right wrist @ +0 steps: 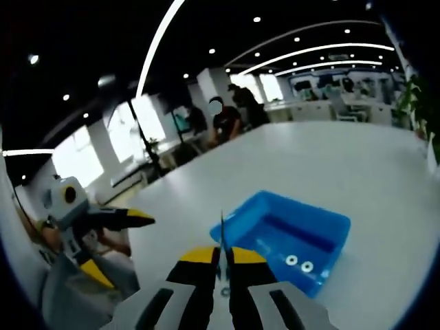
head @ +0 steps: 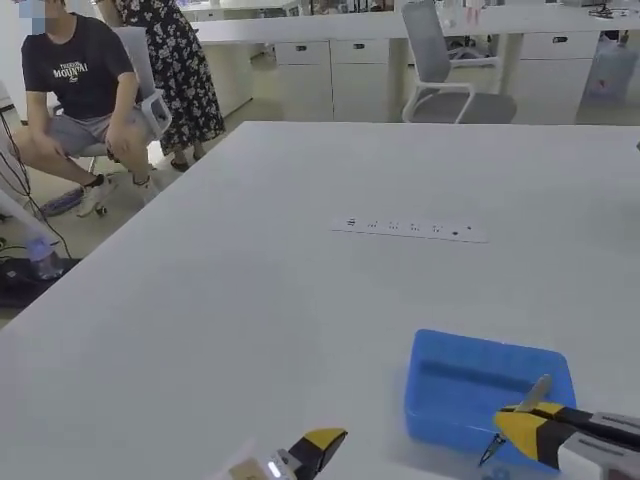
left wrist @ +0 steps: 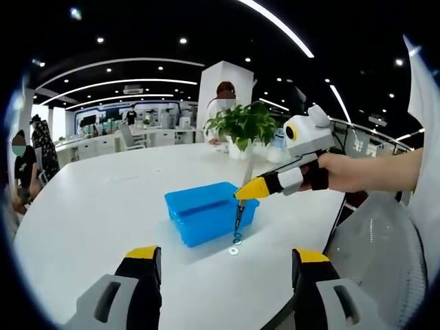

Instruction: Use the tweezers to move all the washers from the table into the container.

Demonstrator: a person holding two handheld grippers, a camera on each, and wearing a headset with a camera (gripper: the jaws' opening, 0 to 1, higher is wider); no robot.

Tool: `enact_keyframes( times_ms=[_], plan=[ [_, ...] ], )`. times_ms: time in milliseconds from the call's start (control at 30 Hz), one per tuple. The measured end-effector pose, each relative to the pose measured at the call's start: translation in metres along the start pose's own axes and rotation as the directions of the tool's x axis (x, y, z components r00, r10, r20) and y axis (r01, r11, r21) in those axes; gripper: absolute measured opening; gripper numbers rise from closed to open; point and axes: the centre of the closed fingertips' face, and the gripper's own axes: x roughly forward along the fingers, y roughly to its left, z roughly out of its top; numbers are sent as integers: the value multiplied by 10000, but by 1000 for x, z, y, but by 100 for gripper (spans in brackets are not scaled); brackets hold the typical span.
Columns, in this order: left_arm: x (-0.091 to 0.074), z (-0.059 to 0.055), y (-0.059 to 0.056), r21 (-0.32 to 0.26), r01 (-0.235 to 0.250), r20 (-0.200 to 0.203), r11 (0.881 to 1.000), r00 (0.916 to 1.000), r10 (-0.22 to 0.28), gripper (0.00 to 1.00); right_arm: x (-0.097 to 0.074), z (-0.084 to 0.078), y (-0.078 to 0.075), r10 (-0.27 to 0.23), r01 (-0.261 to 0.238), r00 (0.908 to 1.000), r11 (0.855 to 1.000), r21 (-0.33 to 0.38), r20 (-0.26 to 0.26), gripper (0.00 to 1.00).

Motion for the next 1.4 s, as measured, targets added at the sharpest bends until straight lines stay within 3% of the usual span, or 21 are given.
enact_keyframes(
  times_ms=[233, 567, 733, 867, 1000, 1100, 1133, 1167, 1200, 1267, 1400],
  plan=[
    [0, -3, 1, -112, 10, -117, 9999, 9999, -11, 78, 15, -23, -9, 185, -185, 9975, 9998, 9, -681, 3],
    [1, -8, 1, -135, -15, -356, 9999, 9994, 10, 78, 20, -30, -6, 296, -318, 9946, 9993, -203, -993, 3],
    [1, -9, 1, -108, -9, -401, 9999, 9992, 5, 78, 20, -32, 0, 419, -492, 9916, 9971, -576, -1220, 3],
    [1, -10, 2, -110, -13, -456, 9999, 9990, 8, 78, 20, -33, 5, 375, -597, 9881, 9873, -1472, -1493, 3],
    [1, -11, 2, -76, -16, -509, 10000, 9987, 12, 78, 21, -37, 15, 378, -925, 9811, 9530, -2885, -1899, 3],
    [1, -12, 2, -83, 5, -530, 10000, 9986, -9, 77, 23, -40, 23, 342, -1278, 9751, 8941, -4293, -2191, 3],
    [1, -12, 1, -112, 25, -557, 9999, 9984, -32, 77, 24, -41, 24, 138, -1278, 9732, 8621, -4904, -2294, 3],
    [1, -13, 1, -118, 34, -571, 9999, 9984, -41, 77, 24, -42, 26, 72, -1282, 9724, 8518, -5079, -2334, 3],
    [1, -13, 1, -92, 29, -595, 10000, 9982, -34, 77, 24, -43, 29, 134, -1289, 9723, 8637, -4873, -2334, 3],
    [2, -13, 0, -78, 50, -625, 10000, 9980, -55, 77, 24, -45, 31, 208, -1336, 9721, 8679, -4785, -2336, 3],
    [2, -9, -3, -165, 229, -414, 9996, 9989, -236, 78, 24, -45, 31, 139, -1244, 9749, 8615, -4923, -2221, 3]
  ],
)
